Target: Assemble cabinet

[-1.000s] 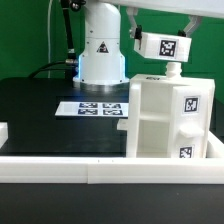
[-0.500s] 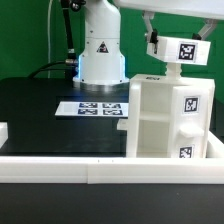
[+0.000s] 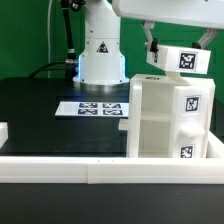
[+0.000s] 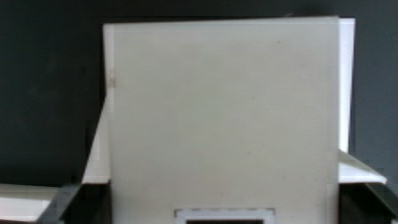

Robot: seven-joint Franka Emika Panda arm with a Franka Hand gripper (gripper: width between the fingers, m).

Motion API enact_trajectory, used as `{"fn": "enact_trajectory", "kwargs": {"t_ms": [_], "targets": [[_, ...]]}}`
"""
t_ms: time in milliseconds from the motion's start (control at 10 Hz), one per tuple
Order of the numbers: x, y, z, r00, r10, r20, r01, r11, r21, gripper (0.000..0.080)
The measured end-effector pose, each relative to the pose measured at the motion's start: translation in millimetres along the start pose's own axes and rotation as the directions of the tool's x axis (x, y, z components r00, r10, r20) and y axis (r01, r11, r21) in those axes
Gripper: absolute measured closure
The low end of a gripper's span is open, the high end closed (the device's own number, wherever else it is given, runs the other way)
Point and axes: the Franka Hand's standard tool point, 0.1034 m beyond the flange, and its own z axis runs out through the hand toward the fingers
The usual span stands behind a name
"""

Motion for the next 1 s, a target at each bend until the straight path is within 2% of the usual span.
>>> {"fn": "enact_trajectory", "kwargs": {"t_ms": [600,700,800,900,1000], "targets": [[3.1,0.7,0.7,1.000,-0.007,-0.018,0.007,1.000,-0.004,0.0239],[3.0,0.7,1.0,1.000,-0.007,-0.018,0.007,1.000,-0.004,0.0164],[3.0,0.8,1.3,1.000,-0.007,-0.017,0.007,1.000,-0.004,0.0055],[3.0,0.8,1.4,1.000,-0.007,-0.017,0.007,1.000,-0.004,0.0055],[3.0,0.8,1.5,1.000,-0.007,-0.017,0.007,1.000,-0.004,0.0009]]}}
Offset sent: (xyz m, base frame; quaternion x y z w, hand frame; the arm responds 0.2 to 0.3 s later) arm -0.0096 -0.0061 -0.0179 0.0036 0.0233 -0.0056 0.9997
